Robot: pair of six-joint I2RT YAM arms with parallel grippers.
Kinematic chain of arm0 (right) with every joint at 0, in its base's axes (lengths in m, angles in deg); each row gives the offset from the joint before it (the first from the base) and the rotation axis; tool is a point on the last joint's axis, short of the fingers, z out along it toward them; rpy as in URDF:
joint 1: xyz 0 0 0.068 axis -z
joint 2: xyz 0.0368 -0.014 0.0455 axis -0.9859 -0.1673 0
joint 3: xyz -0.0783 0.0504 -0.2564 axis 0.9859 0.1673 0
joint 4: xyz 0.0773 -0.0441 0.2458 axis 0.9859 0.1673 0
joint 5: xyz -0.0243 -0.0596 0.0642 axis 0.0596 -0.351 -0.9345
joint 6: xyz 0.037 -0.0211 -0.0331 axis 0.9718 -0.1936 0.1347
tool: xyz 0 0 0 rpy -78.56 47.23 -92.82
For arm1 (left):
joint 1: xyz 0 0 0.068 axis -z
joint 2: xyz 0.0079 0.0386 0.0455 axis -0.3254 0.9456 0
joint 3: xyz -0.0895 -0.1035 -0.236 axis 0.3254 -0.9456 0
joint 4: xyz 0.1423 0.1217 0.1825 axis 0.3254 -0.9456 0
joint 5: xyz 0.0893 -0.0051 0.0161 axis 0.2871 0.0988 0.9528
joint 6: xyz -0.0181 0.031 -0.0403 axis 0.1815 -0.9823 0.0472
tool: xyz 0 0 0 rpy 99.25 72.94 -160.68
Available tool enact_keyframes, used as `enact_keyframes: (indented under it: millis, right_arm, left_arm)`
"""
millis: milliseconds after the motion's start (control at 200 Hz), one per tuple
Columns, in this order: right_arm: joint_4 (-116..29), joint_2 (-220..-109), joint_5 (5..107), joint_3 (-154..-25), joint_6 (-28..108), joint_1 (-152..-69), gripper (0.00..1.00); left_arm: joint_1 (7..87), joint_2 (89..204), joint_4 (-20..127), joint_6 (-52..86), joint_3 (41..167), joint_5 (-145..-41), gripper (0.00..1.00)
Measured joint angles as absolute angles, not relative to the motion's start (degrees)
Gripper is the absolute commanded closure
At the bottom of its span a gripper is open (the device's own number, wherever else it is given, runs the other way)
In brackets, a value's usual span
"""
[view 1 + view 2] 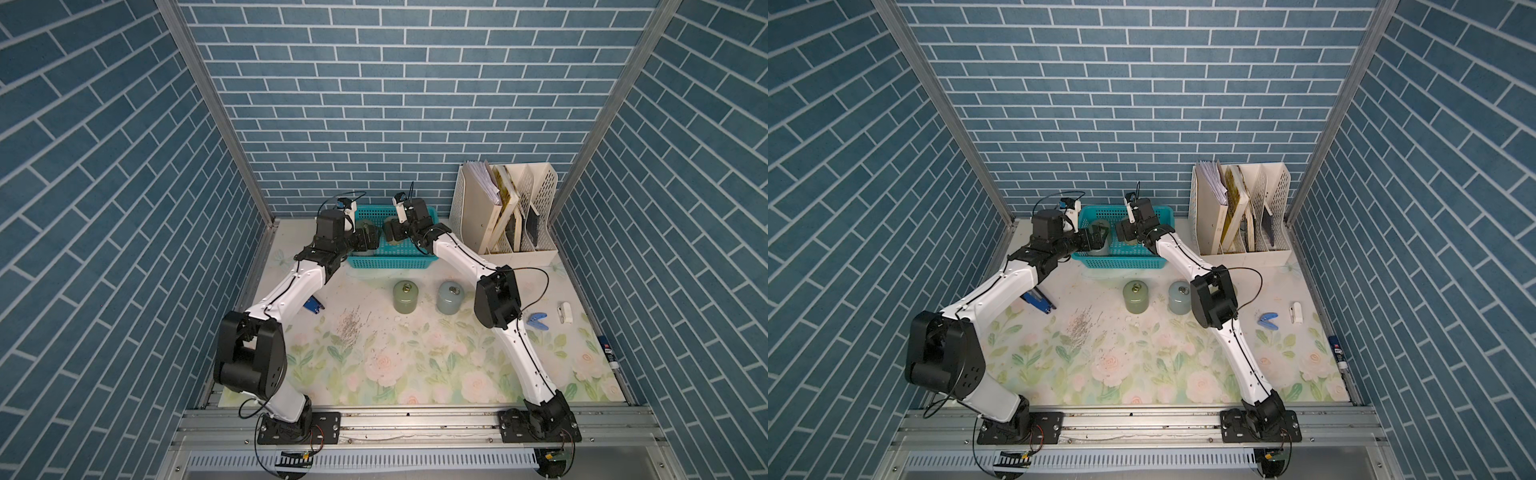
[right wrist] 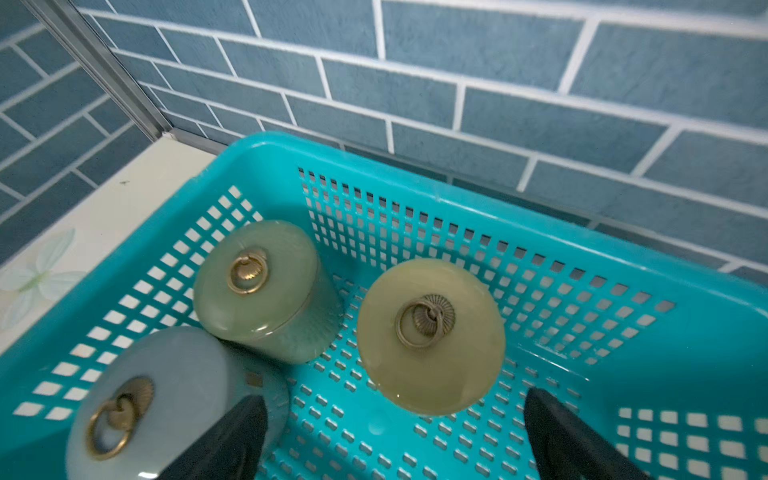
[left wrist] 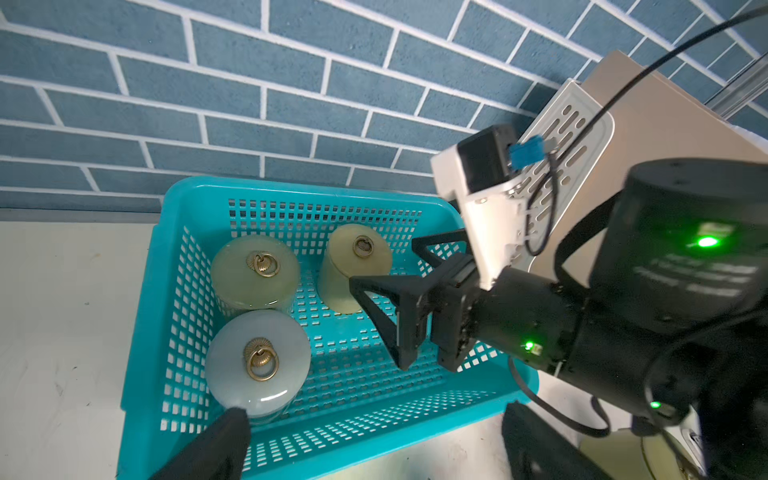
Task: Take the tea canister out of the basket
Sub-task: Place the tea canister at the center of the board, then pick up the tea canister from the basket.
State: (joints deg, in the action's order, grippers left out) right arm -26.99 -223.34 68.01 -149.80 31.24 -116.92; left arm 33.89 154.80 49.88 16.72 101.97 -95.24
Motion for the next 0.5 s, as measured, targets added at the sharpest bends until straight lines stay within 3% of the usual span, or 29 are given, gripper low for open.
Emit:
enact_keyframes:
  millis: [500]
  right_arm:
    - [-29.48, -230.84, 70.13, -155.75, 31.34, -116.4, 0.01]
  left_arm:
    - [35.16, 153.38, 51.85, 16.98, 95.58, -95.28, 0.0]
